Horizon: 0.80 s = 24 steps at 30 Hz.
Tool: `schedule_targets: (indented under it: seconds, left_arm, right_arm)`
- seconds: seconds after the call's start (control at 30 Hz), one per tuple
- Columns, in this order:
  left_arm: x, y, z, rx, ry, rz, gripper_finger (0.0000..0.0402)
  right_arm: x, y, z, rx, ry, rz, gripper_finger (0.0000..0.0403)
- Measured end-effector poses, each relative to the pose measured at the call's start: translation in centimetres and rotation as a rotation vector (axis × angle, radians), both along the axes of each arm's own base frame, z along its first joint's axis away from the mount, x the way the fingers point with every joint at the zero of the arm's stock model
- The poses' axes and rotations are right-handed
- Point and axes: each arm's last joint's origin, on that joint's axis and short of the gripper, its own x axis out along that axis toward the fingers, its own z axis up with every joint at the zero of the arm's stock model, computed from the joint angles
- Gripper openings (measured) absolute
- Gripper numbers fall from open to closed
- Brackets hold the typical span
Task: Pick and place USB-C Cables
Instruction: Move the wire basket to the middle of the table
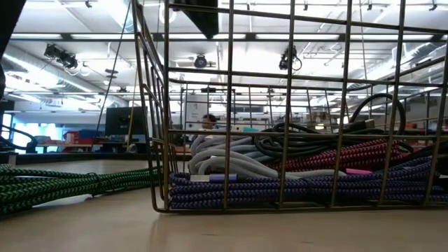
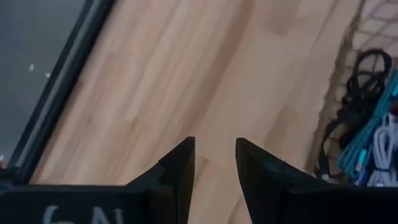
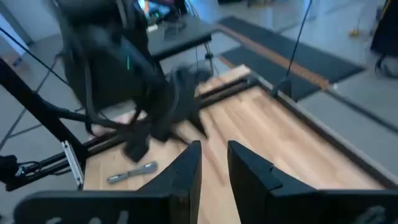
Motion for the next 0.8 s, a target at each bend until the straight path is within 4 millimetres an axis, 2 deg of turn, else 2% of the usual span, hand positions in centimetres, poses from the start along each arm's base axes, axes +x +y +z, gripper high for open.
schedule_targets:
  seconds: [0.13,0.43,0.6,0.8]
  left_arm:
    - [1.2,-0.7,-1.6,-0.031,0.027,-0.005,0.0144]
    - [3.2,-1.2,-4.7,-0.150,0.085,0.002,0.0208]
    - [3.8,-1.4,-5.5,-0.178,0.079,0.038,0.0219]
    - [5.0,-1.8,-5.7,-0.214,-0.011,0.017,0.0214]
  right_arm:
    - [-1.8,-0.5,0.8,-0.042,-0.040,0.018,0.0084]
    - [-3.9,-1.1,1.4,-0.148,-0.039,0.047,0.0084]
    - [-4.5,-1.5,1.5,-0.198,-0.034,0.043,0.0085]
    - [-5.0,-2.1,1.2,-0.214,0.004,0.014,0.0085]
